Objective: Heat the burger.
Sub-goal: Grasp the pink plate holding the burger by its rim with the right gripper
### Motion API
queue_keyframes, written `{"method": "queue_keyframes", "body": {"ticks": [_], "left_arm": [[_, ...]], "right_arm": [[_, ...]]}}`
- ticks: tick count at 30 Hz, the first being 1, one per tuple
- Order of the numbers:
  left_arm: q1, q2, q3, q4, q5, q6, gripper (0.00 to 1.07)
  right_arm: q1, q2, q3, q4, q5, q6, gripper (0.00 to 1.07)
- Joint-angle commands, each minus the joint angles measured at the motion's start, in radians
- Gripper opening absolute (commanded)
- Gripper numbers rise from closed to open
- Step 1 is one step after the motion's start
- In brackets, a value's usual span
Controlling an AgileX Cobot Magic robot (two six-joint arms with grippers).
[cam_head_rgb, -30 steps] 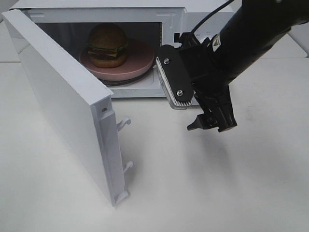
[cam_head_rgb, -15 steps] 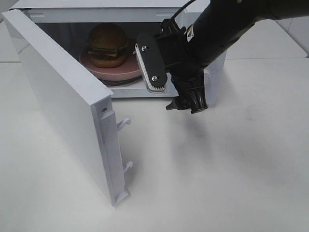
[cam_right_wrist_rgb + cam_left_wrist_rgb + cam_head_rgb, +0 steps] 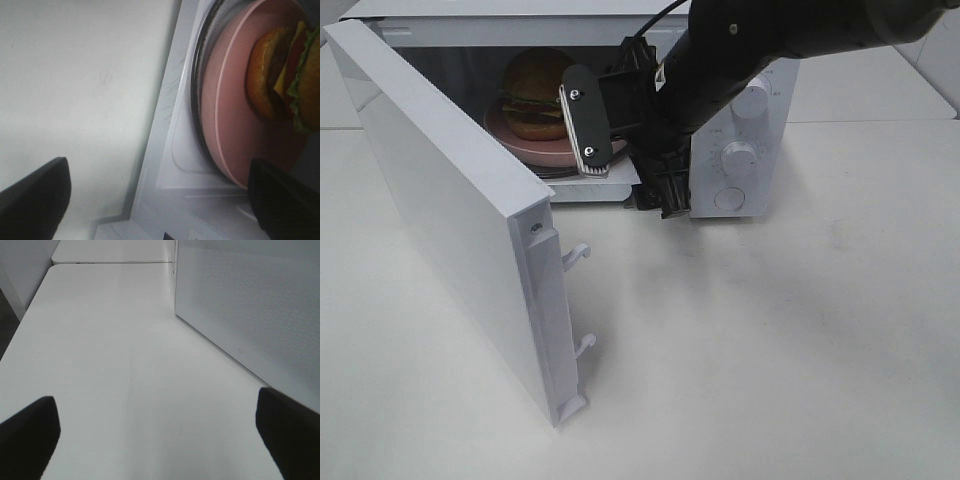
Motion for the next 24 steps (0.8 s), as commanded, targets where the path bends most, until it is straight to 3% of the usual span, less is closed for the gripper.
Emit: {"method": "queue_keyframes", "body": {"ticks": [1,24], "left_arm": [[0.002,-0.017,0.003,0.0,-0.008,-0.006,1.0],[0.002,-0.017,0.003,0.0,-0.008,-0.006,1.0]], "right_arm": [[0.016,0.04,-0.048,-0.029,-0.008,0.051,0.92],[0.027,0.307,-0.357,-0.047,0.029,0.126,0.89]]}}
